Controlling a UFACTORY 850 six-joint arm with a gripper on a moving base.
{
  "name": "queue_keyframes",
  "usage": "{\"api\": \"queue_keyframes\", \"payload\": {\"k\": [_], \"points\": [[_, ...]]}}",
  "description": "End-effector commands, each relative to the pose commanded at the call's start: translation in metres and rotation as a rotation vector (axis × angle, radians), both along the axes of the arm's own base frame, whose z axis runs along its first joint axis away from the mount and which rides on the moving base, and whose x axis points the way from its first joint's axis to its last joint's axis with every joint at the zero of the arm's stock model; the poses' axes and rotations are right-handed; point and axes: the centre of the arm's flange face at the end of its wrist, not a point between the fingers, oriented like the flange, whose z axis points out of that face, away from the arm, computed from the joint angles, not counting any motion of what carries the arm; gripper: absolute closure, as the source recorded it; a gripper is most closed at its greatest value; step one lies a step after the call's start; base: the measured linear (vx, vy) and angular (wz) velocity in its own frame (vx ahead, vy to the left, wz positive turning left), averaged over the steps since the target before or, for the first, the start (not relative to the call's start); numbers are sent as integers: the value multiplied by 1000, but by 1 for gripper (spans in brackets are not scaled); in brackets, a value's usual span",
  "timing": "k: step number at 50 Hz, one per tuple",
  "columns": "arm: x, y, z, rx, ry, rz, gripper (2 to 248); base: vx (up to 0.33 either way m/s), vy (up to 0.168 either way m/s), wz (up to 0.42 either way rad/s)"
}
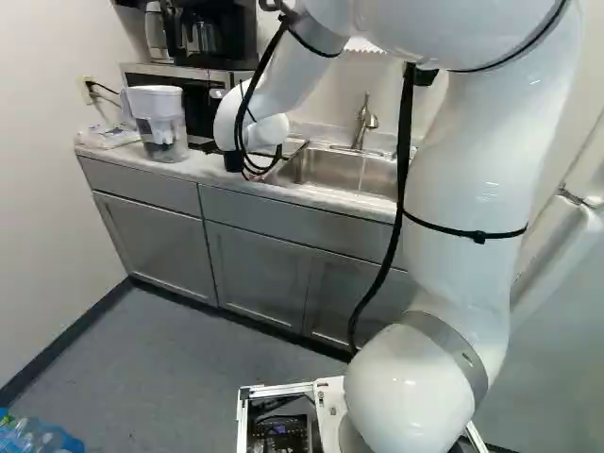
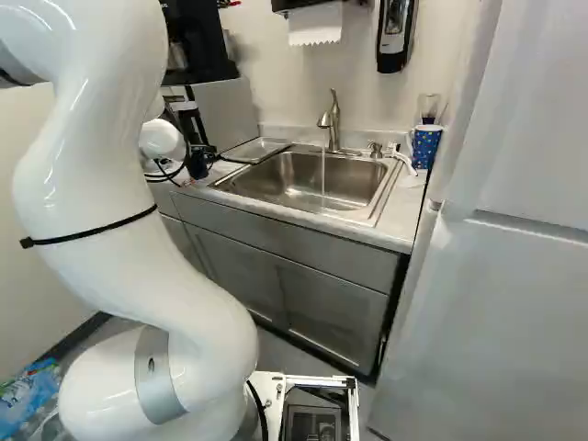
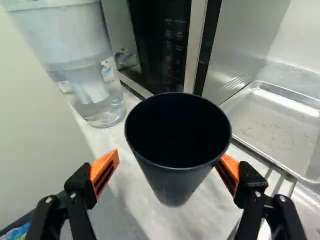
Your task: Rinse the cup and place it in the tray
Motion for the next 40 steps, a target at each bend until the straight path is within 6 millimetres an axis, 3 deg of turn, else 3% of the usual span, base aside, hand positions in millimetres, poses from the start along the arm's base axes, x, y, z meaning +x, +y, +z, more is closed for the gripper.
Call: {"api": "queue_keyframes", "payload": {"k": [31,32,36,37,40], "points": [[0,0,0,1,-2,0,9,0,0,0],[0,0,0,1,-2,0,45,0,0,0],[0,0,0,1,-2,0,45,0,0,0],[0,0,0,1,-2,0,83,0,0,0],[0,0,0,1,-2,0,83,0,0,0]]}}
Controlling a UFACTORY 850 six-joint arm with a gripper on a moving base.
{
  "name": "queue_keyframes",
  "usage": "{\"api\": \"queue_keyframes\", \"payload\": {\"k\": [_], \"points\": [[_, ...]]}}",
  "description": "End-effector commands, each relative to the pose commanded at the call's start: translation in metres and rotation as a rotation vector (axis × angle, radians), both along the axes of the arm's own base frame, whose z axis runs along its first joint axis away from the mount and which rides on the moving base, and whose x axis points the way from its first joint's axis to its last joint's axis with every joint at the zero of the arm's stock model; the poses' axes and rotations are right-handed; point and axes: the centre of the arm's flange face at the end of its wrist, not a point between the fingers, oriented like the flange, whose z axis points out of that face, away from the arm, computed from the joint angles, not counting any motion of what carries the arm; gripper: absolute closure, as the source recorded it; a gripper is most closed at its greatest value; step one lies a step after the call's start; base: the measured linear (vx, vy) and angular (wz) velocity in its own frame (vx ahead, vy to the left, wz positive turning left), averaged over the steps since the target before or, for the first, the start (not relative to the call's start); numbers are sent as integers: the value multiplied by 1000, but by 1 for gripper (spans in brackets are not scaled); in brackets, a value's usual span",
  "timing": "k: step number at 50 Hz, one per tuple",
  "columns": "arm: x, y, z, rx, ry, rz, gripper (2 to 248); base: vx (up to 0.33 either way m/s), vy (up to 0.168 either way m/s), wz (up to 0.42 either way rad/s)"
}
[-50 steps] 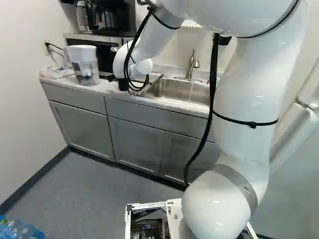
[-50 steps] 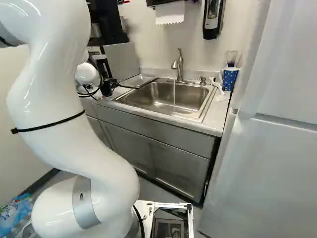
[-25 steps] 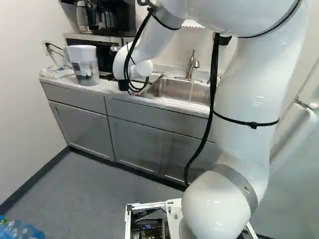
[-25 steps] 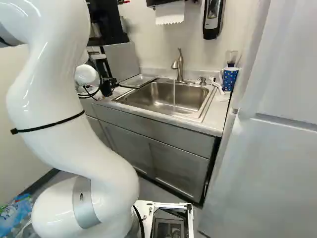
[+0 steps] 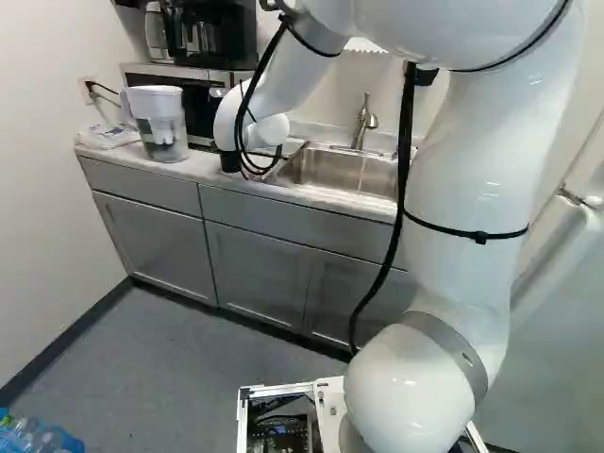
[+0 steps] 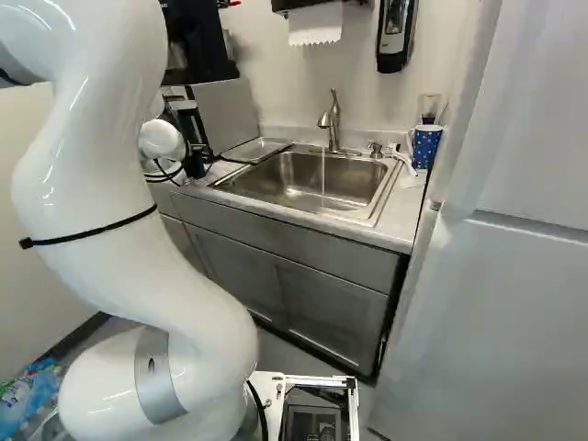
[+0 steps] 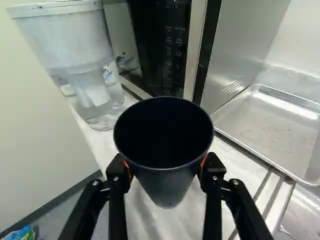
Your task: Rinse the cup and place it in the tray
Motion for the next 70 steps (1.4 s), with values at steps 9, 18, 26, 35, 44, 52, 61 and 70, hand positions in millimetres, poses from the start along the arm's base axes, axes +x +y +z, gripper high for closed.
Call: {"api": "queue_keyframes", "payload": {"k": [9,18,26,35,44,52,61,70], "points": [[0,0,0,0,0,0,124,0,0,0],[0,0,0,0,0,0,124,0,0,0],[-1,0,5,4,-9,0,124,0,0,0],[-2,-4,15,12,-24,-4,124,0,0,0],[-5,-14,25,17,-34,-18,124,0,0,0],[-8,-26,32,14,-28,-34,124,0,0,0],[-12,-39,40,9,-17,-53,124,0,0,0],[-15,-52,48,5,-6,-73,124,0,0,0]]}}
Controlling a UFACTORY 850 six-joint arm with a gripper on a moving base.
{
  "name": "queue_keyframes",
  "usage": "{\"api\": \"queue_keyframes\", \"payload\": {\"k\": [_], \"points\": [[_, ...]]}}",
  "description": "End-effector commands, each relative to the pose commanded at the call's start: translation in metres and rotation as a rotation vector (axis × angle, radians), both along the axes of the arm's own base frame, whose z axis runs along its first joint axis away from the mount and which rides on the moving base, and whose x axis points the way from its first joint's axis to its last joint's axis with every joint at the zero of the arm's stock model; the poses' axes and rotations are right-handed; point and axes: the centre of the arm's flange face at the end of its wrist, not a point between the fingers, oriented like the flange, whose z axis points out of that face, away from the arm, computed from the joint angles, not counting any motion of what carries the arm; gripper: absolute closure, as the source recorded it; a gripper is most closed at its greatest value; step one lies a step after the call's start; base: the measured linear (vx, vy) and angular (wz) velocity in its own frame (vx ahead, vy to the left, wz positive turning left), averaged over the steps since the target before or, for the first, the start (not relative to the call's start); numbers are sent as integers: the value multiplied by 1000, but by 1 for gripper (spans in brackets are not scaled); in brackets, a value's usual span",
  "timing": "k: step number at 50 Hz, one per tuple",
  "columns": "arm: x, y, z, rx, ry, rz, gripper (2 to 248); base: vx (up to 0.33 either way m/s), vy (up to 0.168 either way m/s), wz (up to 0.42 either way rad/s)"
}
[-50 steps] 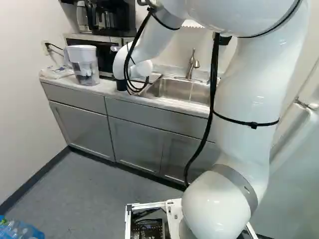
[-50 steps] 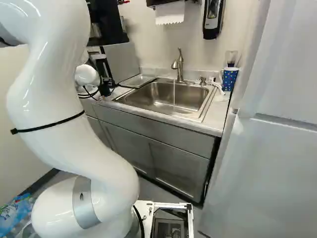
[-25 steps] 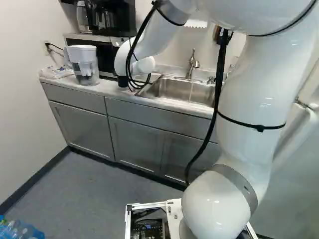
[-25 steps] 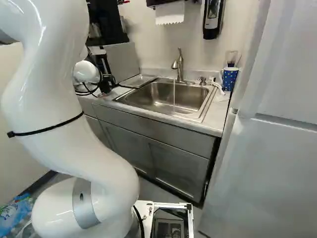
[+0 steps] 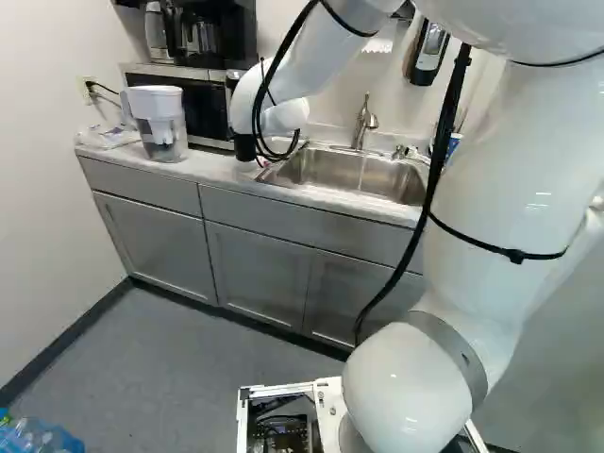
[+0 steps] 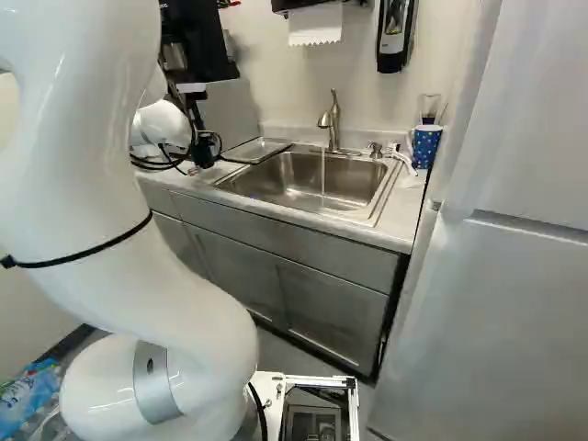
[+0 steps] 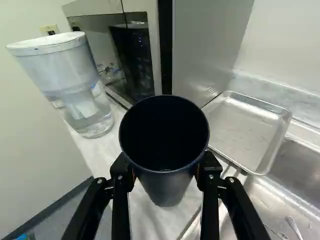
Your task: Rinse the cup and place it in the tray
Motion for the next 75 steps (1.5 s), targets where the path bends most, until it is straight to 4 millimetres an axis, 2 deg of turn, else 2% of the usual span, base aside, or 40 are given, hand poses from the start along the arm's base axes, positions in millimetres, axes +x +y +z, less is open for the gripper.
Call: {"api": "queue_keyframes", "payload": {"k": [75], "points": [[-11,-118,73,11,-30,-211,124,0,0,0]]}}
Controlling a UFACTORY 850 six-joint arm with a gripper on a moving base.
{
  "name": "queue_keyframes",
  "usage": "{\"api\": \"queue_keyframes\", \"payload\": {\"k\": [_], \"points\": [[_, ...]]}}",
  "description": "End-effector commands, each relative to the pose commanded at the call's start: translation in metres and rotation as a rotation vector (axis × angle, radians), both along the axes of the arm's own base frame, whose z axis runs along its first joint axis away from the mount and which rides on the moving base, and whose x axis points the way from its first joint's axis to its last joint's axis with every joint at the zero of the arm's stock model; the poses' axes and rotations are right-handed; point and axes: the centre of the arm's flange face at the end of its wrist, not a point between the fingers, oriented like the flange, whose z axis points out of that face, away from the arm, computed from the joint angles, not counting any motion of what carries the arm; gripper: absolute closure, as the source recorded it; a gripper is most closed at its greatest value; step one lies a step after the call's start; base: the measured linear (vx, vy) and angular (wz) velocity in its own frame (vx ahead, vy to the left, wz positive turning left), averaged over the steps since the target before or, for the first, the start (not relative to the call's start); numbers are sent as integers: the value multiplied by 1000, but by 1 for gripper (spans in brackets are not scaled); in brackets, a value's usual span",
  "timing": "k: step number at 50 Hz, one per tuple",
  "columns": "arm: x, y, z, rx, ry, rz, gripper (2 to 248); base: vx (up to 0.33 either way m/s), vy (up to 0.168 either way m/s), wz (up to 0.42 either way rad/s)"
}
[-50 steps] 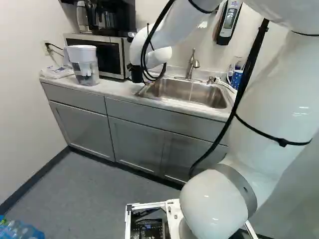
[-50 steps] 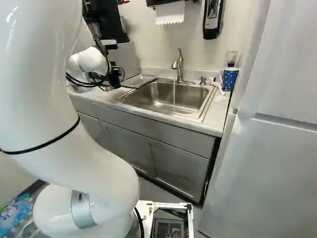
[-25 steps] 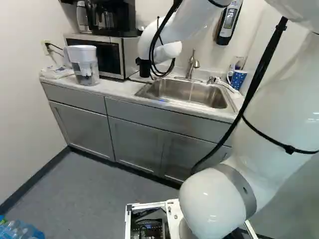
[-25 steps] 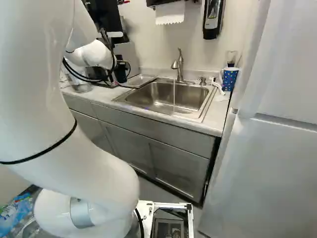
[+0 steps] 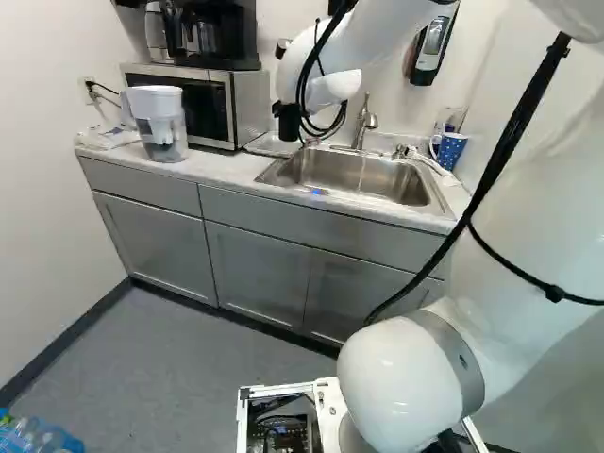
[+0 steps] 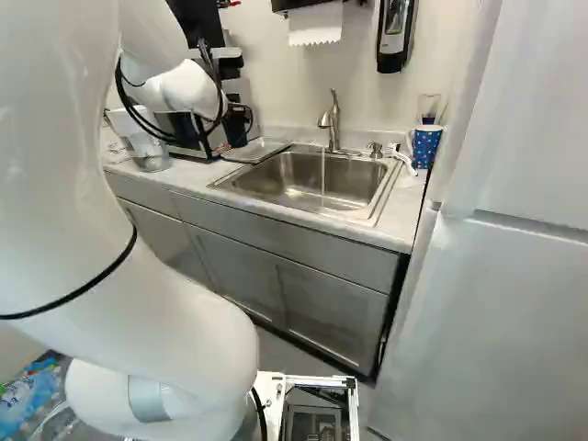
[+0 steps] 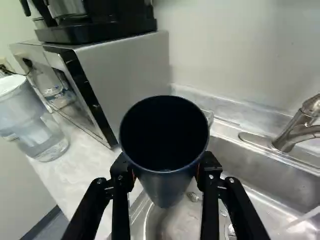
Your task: Rinse the cup and place it in the tray
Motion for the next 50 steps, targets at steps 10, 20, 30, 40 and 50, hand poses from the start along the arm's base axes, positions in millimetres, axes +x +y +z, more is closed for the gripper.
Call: {"api": "queue_keyframes", "payload": {"k": [10,20,30,40,50], "points": [[-1,-15,9,0,3,-30,124,0,0,0],[-5,-31,18,0,5,-59,124,0,0,0],[-5,-46,17,0,9,-90,124,0,0,0],[-6,-61,17,0,9,-121,124,0,0,0],[-6,-75,17,0,10,-151,124,0,0,0]]}}
